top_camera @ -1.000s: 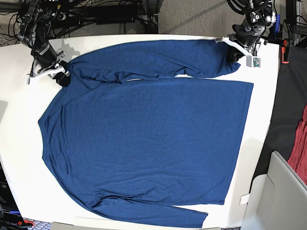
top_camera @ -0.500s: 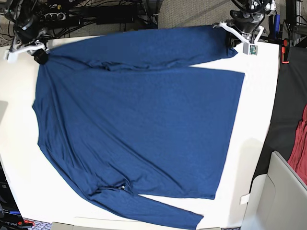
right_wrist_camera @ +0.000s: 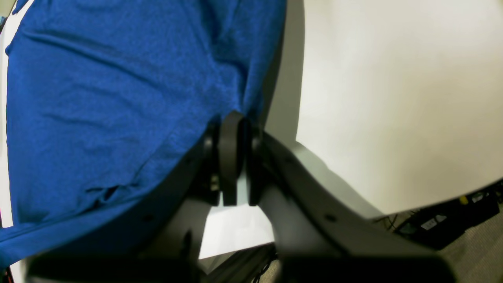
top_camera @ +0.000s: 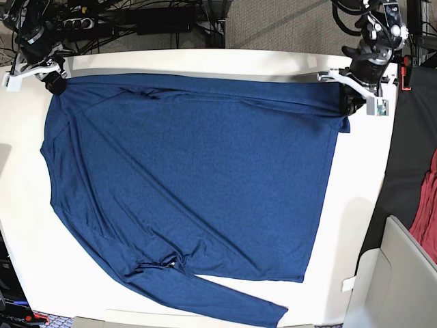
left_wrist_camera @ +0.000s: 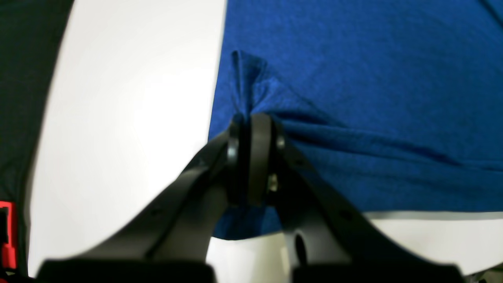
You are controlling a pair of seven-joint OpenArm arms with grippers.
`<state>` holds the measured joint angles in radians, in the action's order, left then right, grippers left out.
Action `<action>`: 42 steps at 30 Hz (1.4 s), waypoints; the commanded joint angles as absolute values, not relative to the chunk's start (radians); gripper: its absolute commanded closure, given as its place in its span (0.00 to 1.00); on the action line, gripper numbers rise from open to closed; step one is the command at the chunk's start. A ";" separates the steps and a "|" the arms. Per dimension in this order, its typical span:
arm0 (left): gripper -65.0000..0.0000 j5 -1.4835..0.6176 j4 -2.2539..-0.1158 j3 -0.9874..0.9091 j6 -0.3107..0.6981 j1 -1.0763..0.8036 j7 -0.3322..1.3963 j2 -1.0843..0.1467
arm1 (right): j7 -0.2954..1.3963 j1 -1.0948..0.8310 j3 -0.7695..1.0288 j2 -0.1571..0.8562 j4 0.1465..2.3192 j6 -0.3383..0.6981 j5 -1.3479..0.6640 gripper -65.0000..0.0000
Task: Fold the T-shirt properly
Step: 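Grasp the shoulder corners with both grippers and pull them apart, then lift the shirt with both grippers and drag it toward the robot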
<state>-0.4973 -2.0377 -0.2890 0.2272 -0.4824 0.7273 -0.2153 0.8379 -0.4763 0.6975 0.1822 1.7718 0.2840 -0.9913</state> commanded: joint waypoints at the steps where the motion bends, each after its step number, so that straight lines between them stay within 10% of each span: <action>1: 1.00 -0.504 -2.054 -0.292 0.229 -0.446 0.716 -0.223 | 0.817 -0.476 0.705 0.197 1.788 0.286 -1.010 0.97; 20: 0.99 -0.504 -1.807 -0.269 0.229 -0.265 0.837 -0.183 | 0.816 -0.464 0.707 0.147 1.788 0.286 -1.012 0.97; 30: 0.68 -0.506 -1.808 -0.274 0.229 -0.263 0.969 -0.209 | 0.816 -0.463 0.704 0.147 1.788 0.286 -1.013 0.97; 42: 0.59 -0.498 -1.840 -0.371 0.225 -0.266 0.969 -0.209 | 0.819 -0.464 0.705 0.148 1.790 0.288 -1.013 0.97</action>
<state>-0.4892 -1.8263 -0.3626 0.2249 -0.2718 0.9821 -0.1989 0.8349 -0.4599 0.6971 0.1345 1.7718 0.2840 -0.9943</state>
